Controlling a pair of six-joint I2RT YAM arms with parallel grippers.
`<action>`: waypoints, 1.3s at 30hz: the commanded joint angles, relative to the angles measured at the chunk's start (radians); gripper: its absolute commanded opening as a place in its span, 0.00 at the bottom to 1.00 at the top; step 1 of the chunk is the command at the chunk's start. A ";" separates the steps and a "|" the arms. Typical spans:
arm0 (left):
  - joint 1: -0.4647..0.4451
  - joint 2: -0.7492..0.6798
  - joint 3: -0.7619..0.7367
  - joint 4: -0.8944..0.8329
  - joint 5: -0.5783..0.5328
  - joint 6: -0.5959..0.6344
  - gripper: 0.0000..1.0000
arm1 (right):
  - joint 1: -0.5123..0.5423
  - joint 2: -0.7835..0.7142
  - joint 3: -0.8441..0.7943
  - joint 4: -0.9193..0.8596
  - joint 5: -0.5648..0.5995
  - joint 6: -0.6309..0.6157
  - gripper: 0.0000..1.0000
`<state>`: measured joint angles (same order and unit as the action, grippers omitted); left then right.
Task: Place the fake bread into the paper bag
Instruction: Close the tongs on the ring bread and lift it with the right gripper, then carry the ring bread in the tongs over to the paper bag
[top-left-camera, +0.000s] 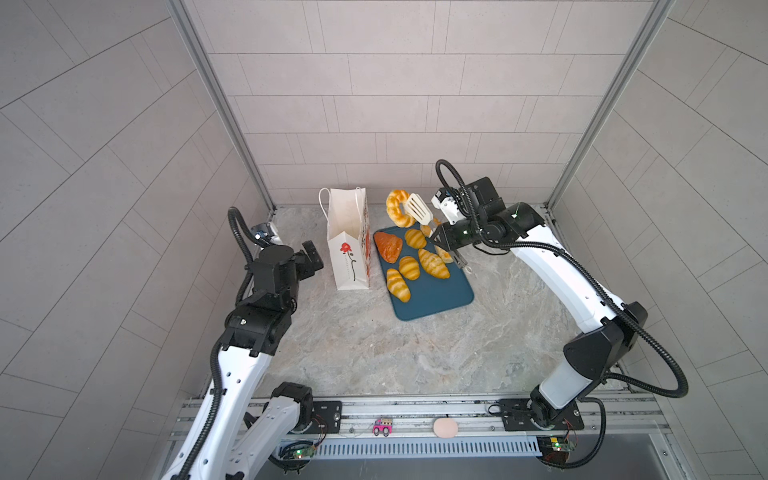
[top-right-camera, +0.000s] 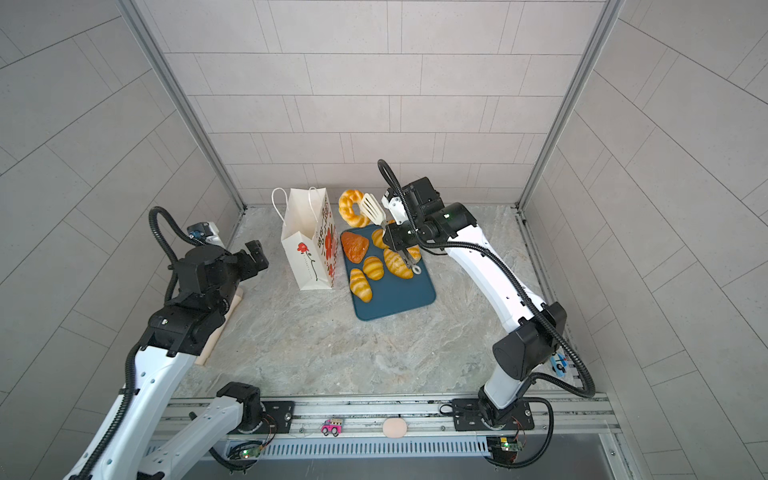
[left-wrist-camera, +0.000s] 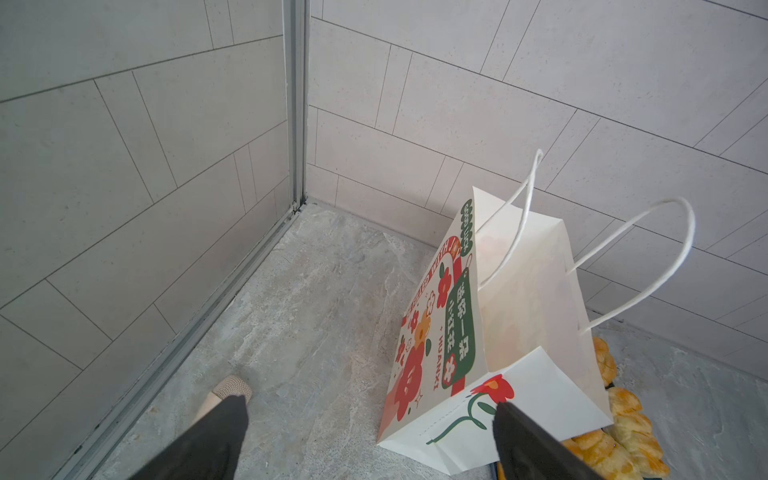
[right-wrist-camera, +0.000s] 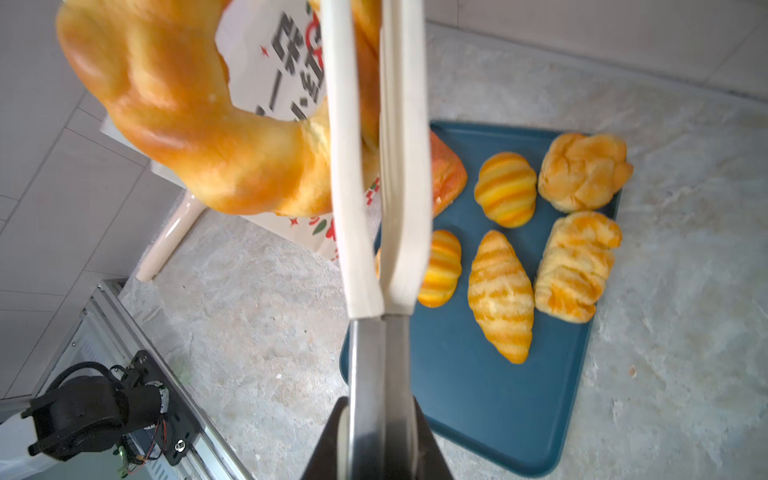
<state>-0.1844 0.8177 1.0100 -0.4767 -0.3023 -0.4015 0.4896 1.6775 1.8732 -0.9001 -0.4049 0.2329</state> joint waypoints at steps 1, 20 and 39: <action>0.036 0.008 -0.010 0.030 0.098 -0.058 1.00 | 0.013 0.046 0.099 0.098 -0.023 0.009 0.19; 0.069 0.018 -0.028 0.027 0.168 -0.077 1.00 | 0.113 0.496 0.712 0.131 0.046 -0.020 0.21; 0.072 0.016 -0.060 0.021 0.193 -0.072 1.00 | 0.151 0.473 0.750 0.156 0.072 -0.022 0.23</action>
<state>-0.1181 0.8425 0.9642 -0.4606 -0.1104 -0.4637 0.6285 2.2303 2.5938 -0.7723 -0.3523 0.2291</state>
